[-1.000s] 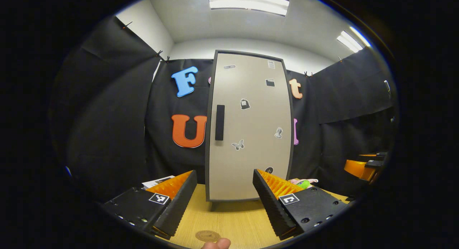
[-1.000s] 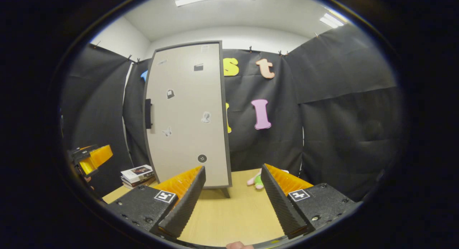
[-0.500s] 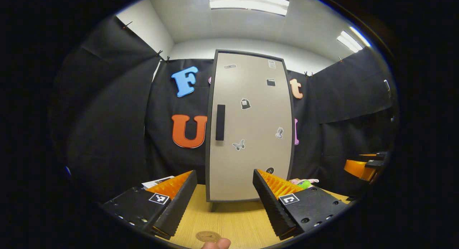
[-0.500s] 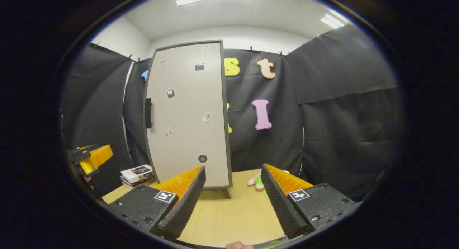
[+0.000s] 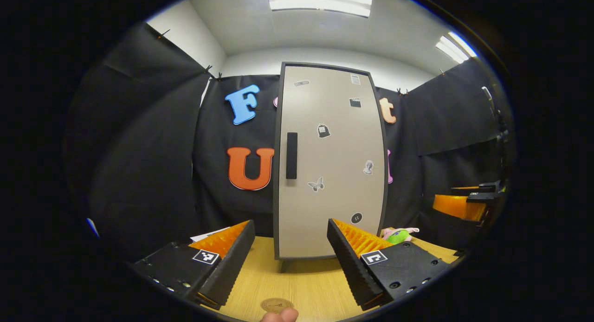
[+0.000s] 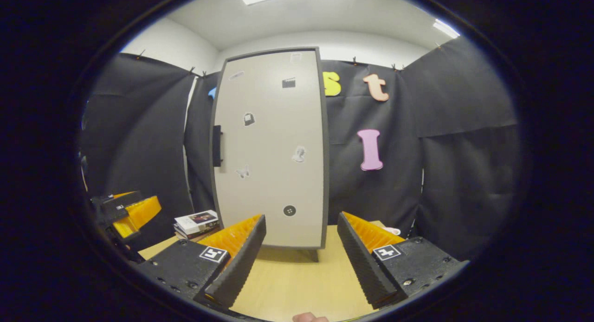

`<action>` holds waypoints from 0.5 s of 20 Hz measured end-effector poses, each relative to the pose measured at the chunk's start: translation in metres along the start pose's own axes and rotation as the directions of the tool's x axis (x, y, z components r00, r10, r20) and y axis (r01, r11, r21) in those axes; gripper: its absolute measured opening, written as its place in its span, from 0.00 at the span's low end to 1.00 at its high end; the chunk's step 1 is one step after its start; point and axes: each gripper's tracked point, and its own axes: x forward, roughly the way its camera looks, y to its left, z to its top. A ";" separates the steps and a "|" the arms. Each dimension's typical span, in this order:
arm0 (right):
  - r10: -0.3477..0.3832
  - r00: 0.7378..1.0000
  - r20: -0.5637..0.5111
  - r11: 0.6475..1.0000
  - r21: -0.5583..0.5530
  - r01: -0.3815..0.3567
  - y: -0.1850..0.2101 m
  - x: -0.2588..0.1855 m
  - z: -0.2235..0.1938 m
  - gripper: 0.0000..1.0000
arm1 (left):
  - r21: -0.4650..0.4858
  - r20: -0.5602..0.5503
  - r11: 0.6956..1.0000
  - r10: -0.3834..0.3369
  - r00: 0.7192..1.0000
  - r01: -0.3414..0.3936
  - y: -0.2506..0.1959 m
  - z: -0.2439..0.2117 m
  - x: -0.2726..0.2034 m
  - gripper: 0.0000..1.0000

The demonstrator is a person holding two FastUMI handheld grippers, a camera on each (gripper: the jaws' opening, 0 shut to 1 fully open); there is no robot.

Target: Open the cabinet door with the right hand, grasp the bottle in the cabinet with the left hand and place it on the coaster, then close the cabinet door with the right hand.

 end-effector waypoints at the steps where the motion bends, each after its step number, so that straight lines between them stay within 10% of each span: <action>1: 0.035 0.999 0.004 0.999 -0.012 -0.035 0.012 0.011 0.009 0.99 | 0.001 -0.002 1.000 0.009 1.000 -0.009 0.002 -0.001 -0.002 0.95; 10: 0.270 0.963 -0.002 0.963 -0.013 -0.270 0.140 0.122 0.054 0.95 | 0.022 -0.012 0.996 0.083 0.997 -0.082 0.034 -0.002 -0.018 0.95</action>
